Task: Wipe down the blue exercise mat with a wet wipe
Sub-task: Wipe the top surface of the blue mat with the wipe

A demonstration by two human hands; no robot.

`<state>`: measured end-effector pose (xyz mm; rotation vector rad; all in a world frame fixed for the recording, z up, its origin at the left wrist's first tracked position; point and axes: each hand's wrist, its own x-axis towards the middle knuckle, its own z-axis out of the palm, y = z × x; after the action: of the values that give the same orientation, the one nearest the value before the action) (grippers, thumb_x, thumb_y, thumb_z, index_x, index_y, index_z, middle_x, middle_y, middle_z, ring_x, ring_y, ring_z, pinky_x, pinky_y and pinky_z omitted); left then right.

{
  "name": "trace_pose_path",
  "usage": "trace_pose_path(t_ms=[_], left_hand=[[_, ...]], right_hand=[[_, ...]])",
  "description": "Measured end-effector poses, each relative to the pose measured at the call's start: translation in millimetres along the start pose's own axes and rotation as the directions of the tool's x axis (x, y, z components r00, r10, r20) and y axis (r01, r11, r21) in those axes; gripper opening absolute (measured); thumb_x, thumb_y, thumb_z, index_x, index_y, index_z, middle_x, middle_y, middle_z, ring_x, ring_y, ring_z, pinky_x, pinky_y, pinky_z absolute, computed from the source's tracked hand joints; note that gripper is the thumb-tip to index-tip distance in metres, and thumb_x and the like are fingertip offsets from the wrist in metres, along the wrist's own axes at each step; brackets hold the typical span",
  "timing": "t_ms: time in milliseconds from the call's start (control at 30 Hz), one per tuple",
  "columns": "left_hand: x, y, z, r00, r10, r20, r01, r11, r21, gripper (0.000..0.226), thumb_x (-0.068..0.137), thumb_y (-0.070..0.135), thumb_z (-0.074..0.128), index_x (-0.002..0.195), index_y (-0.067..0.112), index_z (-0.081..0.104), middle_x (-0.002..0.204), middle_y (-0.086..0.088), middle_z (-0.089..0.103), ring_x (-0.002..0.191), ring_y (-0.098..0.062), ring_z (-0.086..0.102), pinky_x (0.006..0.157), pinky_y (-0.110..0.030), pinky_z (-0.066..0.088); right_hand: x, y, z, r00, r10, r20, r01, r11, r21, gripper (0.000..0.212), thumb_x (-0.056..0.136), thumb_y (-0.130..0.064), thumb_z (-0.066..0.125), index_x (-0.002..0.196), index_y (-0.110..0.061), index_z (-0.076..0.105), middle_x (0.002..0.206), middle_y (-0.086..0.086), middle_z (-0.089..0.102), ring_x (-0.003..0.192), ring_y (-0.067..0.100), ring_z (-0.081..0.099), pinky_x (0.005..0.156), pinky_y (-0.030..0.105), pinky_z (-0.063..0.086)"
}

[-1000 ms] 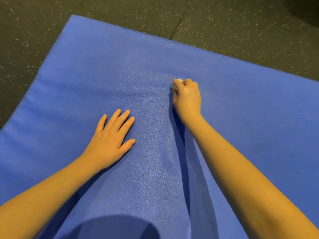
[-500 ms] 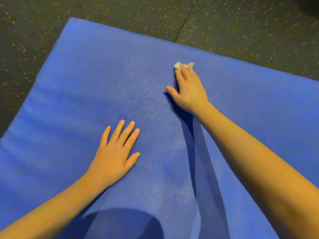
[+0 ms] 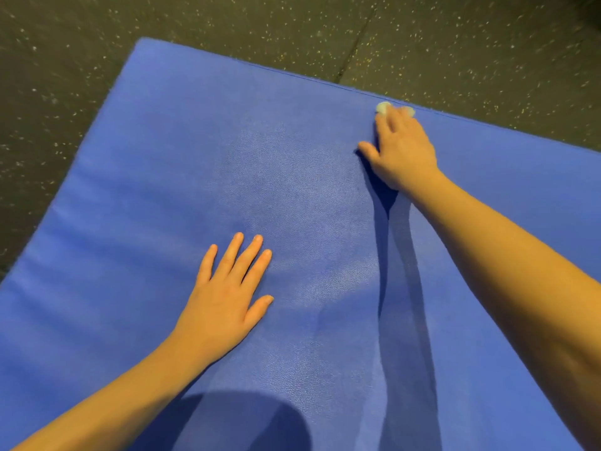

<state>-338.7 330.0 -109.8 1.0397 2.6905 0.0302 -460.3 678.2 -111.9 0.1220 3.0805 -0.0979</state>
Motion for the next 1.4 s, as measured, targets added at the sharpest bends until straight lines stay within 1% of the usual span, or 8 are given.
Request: trace_pose_path(t_ms=[100,300,467,633,833,1000,1167,1400], left_hand=[[0,0,0,1.000,-0.001,0.007,0.001,1.000,0.006,0.064,0.094,0.050,0.031,0.144,0.012,0.041,0.154,-0.008,0.032,0.143,-0.031,0.023,0.110,-0.054,0.019],[0,-2,3,1.000,-0.011,0.025,0.011,1.000,0.011,0.067,0.100,0.054,0.010,0.145,0.012,0.037,0.155,-0.007,0.030,0.144,-0.030,0.022,0.111,-0.055,0.018],[0,-1,2,0.999,-0.022,0.028,0.021,1.000,0.004,0.067,0.100,0.054,0.009,0.145,0.013,0.037,0.155,-0.007,0.030,0.144,-0.030,0.022,0.112,-0.054,0.018],[-1,0,2,0.999,-0.024,0.036,0.023,1.000,0.016,0.067,0.100,0.054,0.008,0.145,0.013,0.035,0.155,-0.008,0.031,0.144,-0.031,0.023,0.111,-0.054,0.018],[1,0,1,0.999,-0.029,0.040,0.028,1.000,0.012,0.068,0.100,0.054,0.007,0.144,0.012,0.037,0.154,-0.008,0.032,0.143,-0.031,0.023,0.111,-0.054,0.018],[1,1,1,0.999,-0.031,0.034,0.031,0.999,0.017,0.069,0.100,0.054,0.007,0.144,0.011,0.039,0.154,-0.009,0.033,0.143,-0.031,0.024,0.111,-0.054,0.019],[0,2,-1,0.998,-0.041,0.046,0.040,0.999,0.023,0.069,0.100,0.054,0.007,0.145,0.011,0.038,0.154,-0.008,0.032,0.143,-0.030,0.023,0.111,-0.053,0.018],[-1,3,-3,0.997,-0.055,0.052,0.053,0.998,0.038,0.070,0.100,0.054,0.006,0.144,0.011,0.041,0.153,-0.008,0.033,0.142,-0.030,0.025,0.110,-0.052,0.018]], right_hand=[[5,22,-11,0.941,0.324,0.101,-0.335,0.934,0.123,0.071,0.099,-0.050,0.035,0.146,0.001,0.025,0.156,0.013,0.019,0.139,0.037,0.022,0.114,0.046,0.022],[-27,-8,-2,0.993,-0.087,0.083,0.066,0.971,0.231,0.076,0.094,-0.047,0.049,0.150,-0.003,0.021,0.157,0.010,0.020,0.143,0.031,0.019,0.116,0.040,0.019],[-15,-14,-10,0.983,0.185,0.010,-0.182,0.954,0.239,0.065,0.100,-0.037,0.044,0.150,-0.002,0.021,0.151,0.014,0.031,0.136,0.033,0.029,0.112,0.041,0.023],[-26,-40,3,1.000,-0.022,-0.006,0.023,0.983,0.185,0.069,0.098,-0.042,0.047,0.149,-0.001,0.025,0.155,0.012,0.026,0.140,0.032,0.025,0.115,0.038,0.020],[-41,-20,-3,0.984,0.178,-0.020,-0.168,0.956,0.240,0.068,0.099,-0.038,0.046,0.149,0.002,0.023,0.155,0.014,0.026,0.141,0.032,0.024,0.116,0.038,0.018],[-85,-39,6,0.995,-0.100,0.018,0.095,0.974,0.205,0.074,0.092,-0.050,0.039,0.143,0.004,0.035,0.148,0.018,0.037,0.135,0.038,0.034,0.114,0.044,0.028],[-86,-26,5,0.992,0.116,-0.044,-0.101,0.963,0.250,0.064,0.091,-0.044,0.041,0.127,0.008,0.049,0.137,0.019,0.044,0.126,0.038,0.040,0.109,0.044,0.030],[-120,-53,13,0.997,-0.071,-0.026,0.075,0.968,0.239,0.068,0.093,-0.043,0.032,0.141,0.004,0.038,0.141,0.020,0.044,0.129,0.038,0.041,0.111,0.047,0.032]])
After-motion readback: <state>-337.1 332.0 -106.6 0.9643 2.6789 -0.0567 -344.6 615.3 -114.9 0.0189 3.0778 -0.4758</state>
